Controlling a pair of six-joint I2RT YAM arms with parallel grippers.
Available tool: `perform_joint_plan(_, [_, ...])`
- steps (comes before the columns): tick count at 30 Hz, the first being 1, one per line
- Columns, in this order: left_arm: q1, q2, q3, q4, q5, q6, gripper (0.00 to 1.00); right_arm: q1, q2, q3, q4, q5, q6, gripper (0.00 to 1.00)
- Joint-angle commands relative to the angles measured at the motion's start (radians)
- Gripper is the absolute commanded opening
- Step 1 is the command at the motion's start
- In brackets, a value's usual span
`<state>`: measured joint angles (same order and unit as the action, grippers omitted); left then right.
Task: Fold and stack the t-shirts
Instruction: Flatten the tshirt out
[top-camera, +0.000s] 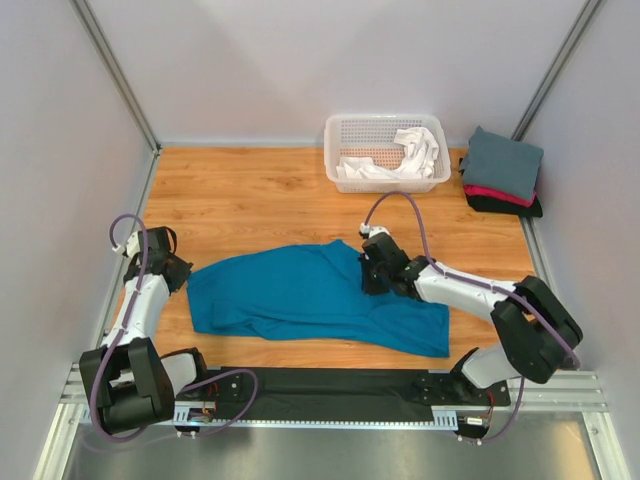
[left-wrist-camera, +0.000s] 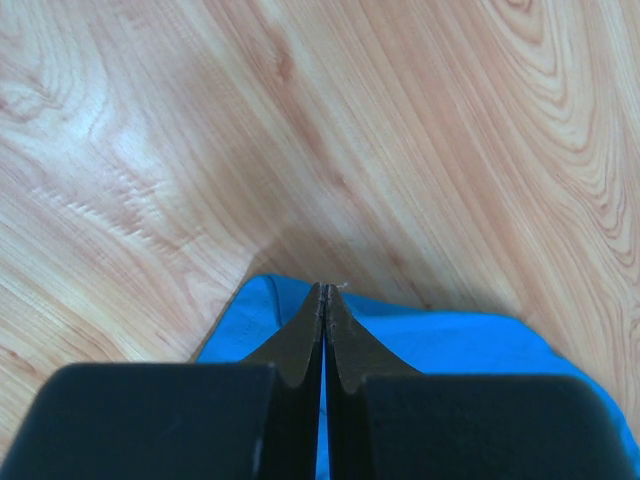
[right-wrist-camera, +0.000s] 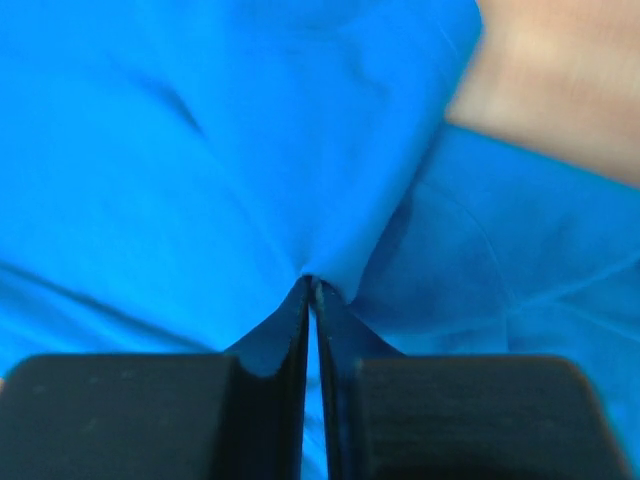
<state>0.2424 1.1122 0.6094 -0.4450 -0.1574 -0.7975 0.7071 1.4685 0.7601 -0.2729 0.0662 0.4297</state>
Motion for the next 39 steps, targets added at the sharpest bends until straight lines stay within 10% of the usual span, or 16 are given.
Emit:
perform_joint_plan(1, [0.003, -0.006, 0.001, 0.023, 0.010, 0.012, 0.00, 0.012, -0.077, -0.064, -0.067, -0.006, 0.038, 0.10])
perform_joint_plan(4, [0.003, 0.003, 0.000, 0.026, 0.012, 0.017, 0.00, 0.009, -0.114, -0.064, -0.162, 0.033, 0.046, 0.47])
perform_joint_plan(12, [0.003, -0.002, -0.010, 0.035, 0.016, 0.017, 0.00, -0.064, -0.231, 0.093, -0.187, 0.032, 0.037, 0.67])
perform_joint_plan(20, [0.005, -0.003, -0.010, 0.038, 0.019, 0.021, 0.00, -0.244, -0.013, 0.209, -0.121, 0.023, 0.127, 0.58])
perform_joint_plan(39, [0.003, 0.035, -0.007, 0.057, 0.016, 0.029, 0.00, -0.228, 0.236, 0.192, 0.043, -0.131, 0.233, 0.42])
